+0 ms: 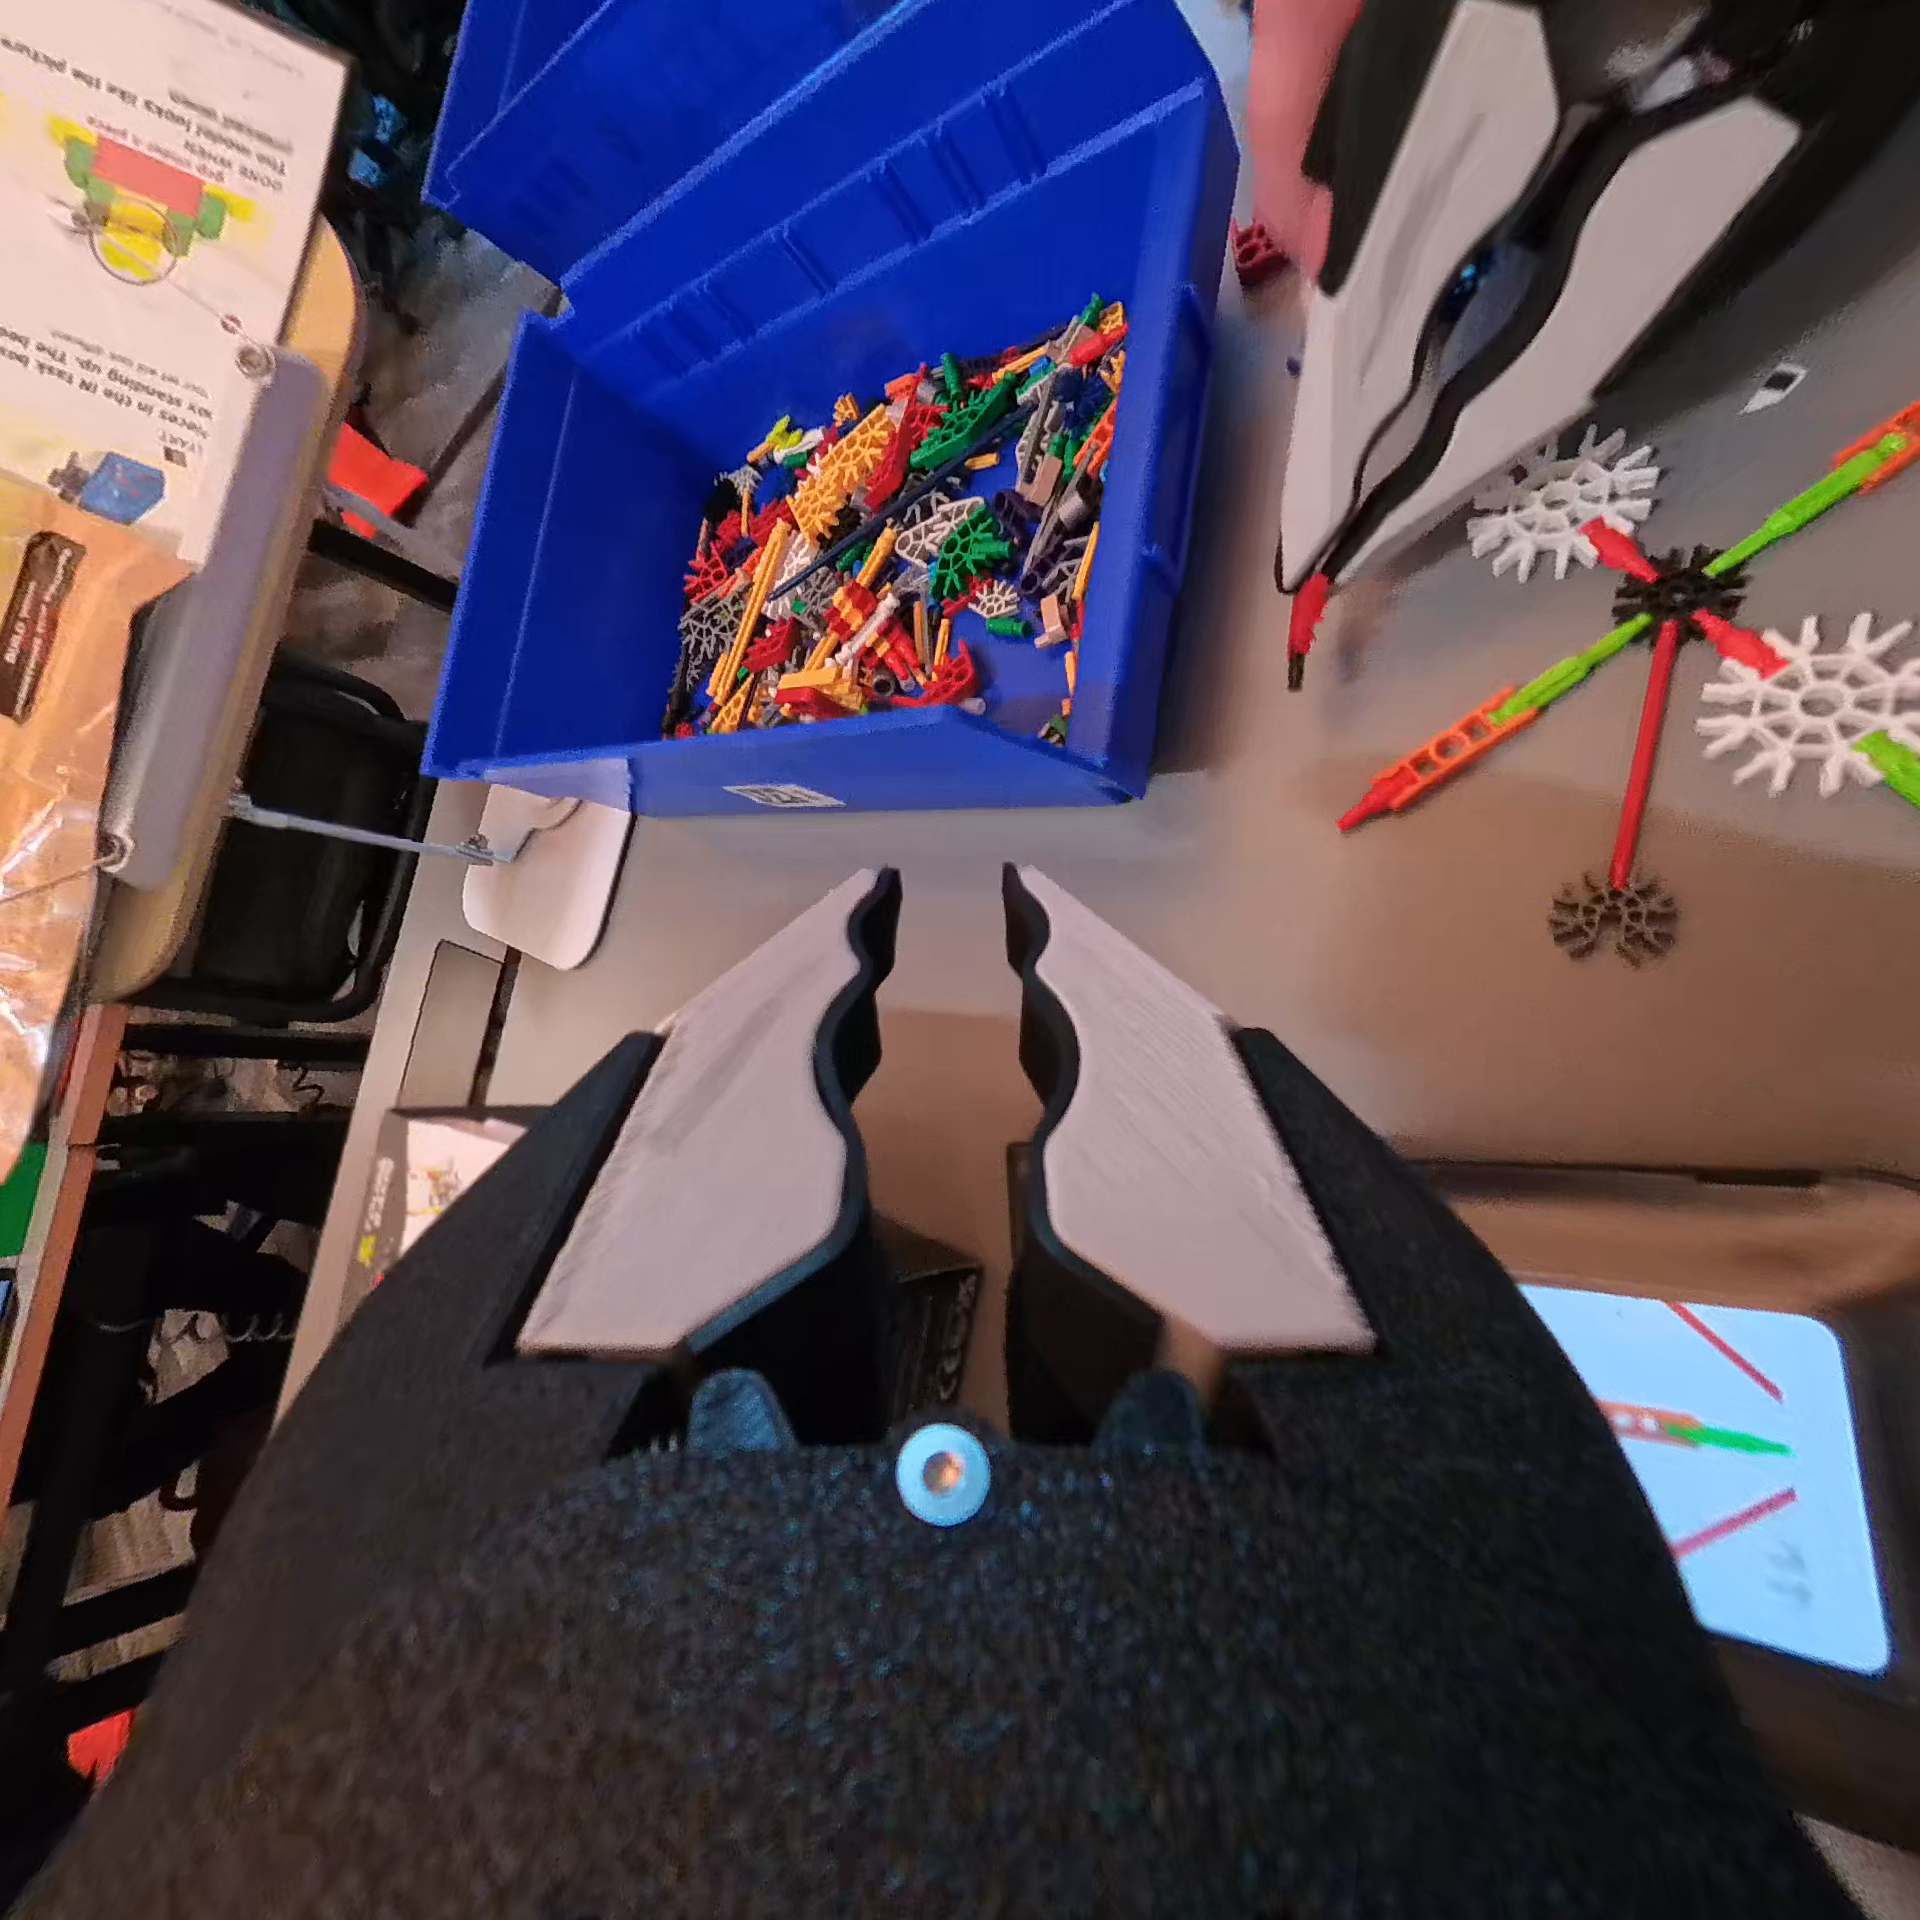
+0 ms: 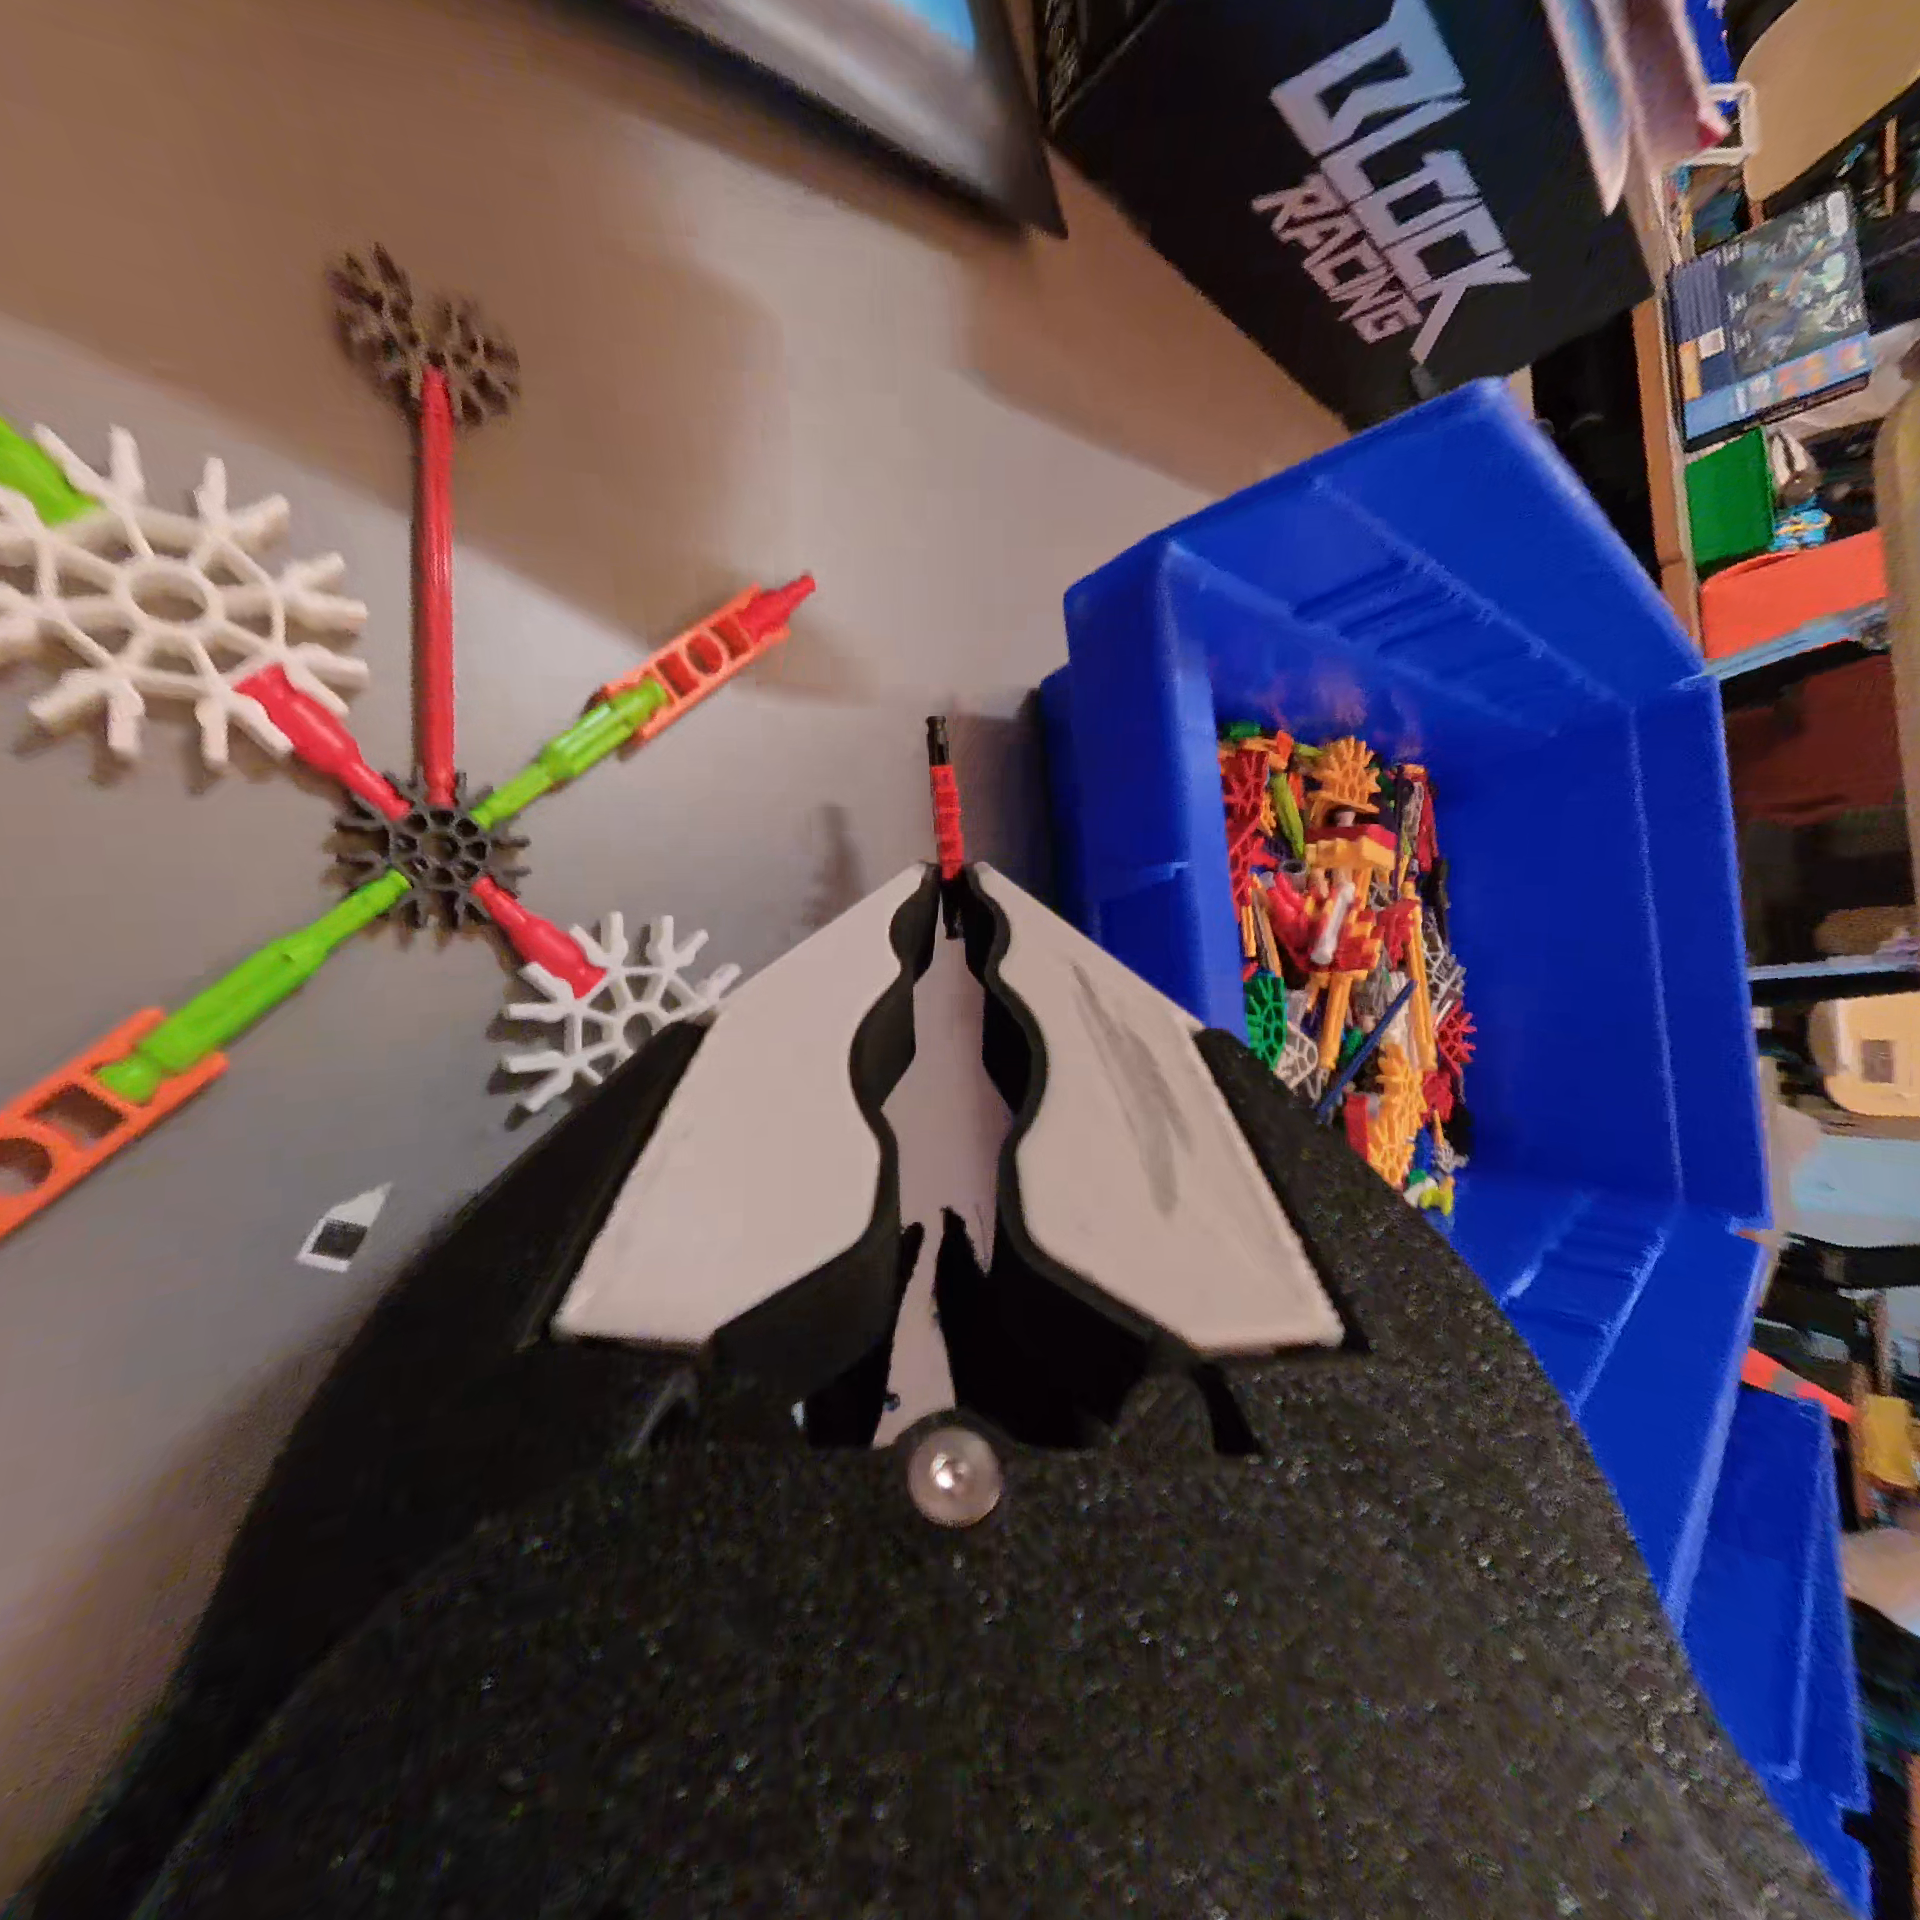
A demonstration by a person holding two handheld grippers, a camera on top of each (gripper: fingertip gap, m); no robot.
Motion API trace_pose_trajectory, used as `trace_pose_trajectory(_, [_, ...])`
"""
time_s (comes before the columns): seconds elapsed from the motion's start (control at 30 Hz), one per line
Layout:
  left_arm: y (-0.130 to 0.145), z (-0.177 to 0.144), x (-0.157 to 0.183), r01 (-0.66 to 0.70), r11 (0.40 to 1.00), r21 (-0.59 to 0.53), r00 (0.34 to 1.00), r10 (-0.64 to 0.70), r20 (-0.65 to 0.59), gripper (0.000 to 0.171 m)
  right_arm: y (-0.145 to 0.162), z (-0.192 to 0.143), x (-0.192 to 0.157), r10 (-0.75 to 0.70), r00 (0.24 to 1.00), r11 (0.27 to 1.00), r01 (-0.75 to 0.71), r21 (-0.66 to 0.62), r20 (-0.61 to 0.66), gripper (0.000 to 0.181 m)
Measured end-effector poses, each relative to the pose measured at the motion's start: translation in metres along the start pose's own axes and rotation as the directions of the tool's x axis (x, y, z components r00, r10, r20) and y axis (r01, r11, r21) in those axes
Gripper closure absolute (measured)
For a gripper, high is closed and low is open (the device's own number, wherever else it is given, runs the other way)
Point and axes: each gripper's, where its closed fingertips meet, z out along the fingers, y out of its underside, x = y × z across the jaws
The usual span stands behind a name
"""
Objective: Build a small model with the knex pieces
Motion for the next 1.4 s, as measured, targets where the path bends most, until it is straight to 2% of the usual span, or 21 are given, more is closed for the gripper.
trace_pose_trajectory(0.13, [-0.011, 0.007, -0.009, -0.028, 1.000, -0.006, 1.000, 0.028, -0.005, 0.153, 0.010, 0.006, -0.012, -0.017, 0.998, 0.999, 0.019, -0.039, 0.052, 0.177])
trace_pose_trajectory(0.33, [-0.027, 0.024, -0.023, -0.073, 0.997, -0.028, 0.996, 0.071, -0.050, 0.153, 0.006, 0.000, -0.013, 0.026, 0.996, 1.000, -0.027, 0.015, 0.085, 0.176])
trace_pose_trajectory(0.4, [-0.033, 0.033, -0.029, -0.092, 0.995, -0.037, 0.994, 0.090, -0.066, 0.154, 0.004, -0.003, -0.012, 0.047, 0.994, 0.998, -0.051, 0.039, 0.095, 0.169])
trace_pose_trajectory(0.6, [-0.053, 0.069, -0.034, -0.229, 0.969, -0.089, 0.948, 0.201, -0.248, 0.155, -0.007, -0.016, -0.006, 0.101, 0.989, 0.982, -0.117, 0.146, 0.112, 0.168])
trace_pose_trajectory(0.77, [-0.054, 0.104, -0.029, -0.391, 0.908, -0.150, 0.851, 0.294, -0.435, 0.162, -0.009, -0.023, -0.002, 0.113, 0.990, 0.974, -0.127, 0.190, 0.086, 0.173])
trace_pose_trajectory(0.87, [-0.039, 0.117, -0.013, -0.436, 0.878, -0.199, 0.758, 0.239, -0.606, 0.164, -0.008, -0.025, 0.000, 0.132, 0.987, 0.967, -0.149, 0.208, 0.091, 0.174])
trace_pose_trajectory(0.93, [-0.032, 0.122, 0.006, -0.466, 0.861, -0.203, 0.672, 0.196, -0.714, 0.163, -0.009, -0.026, 0.000, 0.137, 0.986, 0.963, -0.154, 0.223, 0.092, 0.174])
trace_pose_trajectory(1.03, [-0.022, 0.134, 0.020, -0.540, 0.817, -0.201, 0.591, 0.198, -0.782, 0.164, -0.011, -0.028, 0.001, 0.146, 0.985, 0.956, -0.165, 0.244, 0.096, 0.175])
trace_pose_trajectory(1.13, [-0.011, 0.143, 0.018, -0.627, 0.747, -0.219, 0.547, 0.222, -0.807, 0.164, -0.011, -0.030, 0.002, 0.159, 0.982, 0.951, -0.181, 0.252, 0.104, 0.175])
trace_pose_trajectory(1.27, [-0.036, 0.151, 0.027, -0.542, 0.825, -0.161, 0.523, 0.181, -0.833, 0.159, -0.012, -0.033, 0.004, 0.169, 0.980, 0.944, -0.191, 0.269, 0.104, 0.176])
trace_pose_trajectory(1.33, [-0.055, 0.162, 0.026, -0.472, 0.873, -0.126, 0.557, 0.184, -0.810, 0.156, -0.011, -0.034, 0.005, 0.168, 0.980, 0.945, -0.190, 0.268, 0.102, 0.176])
trace_pose_trajectory(1.4, [-0.066, 0.170, 0.027, -0.428, 0.895, -0.123, 0.576, 0.166, -0.800, 0.150, -0.012, -0.034, 0.004, 0.167, 0.981, 0.944, -0.189, 0.270, 0.103, 0.176])
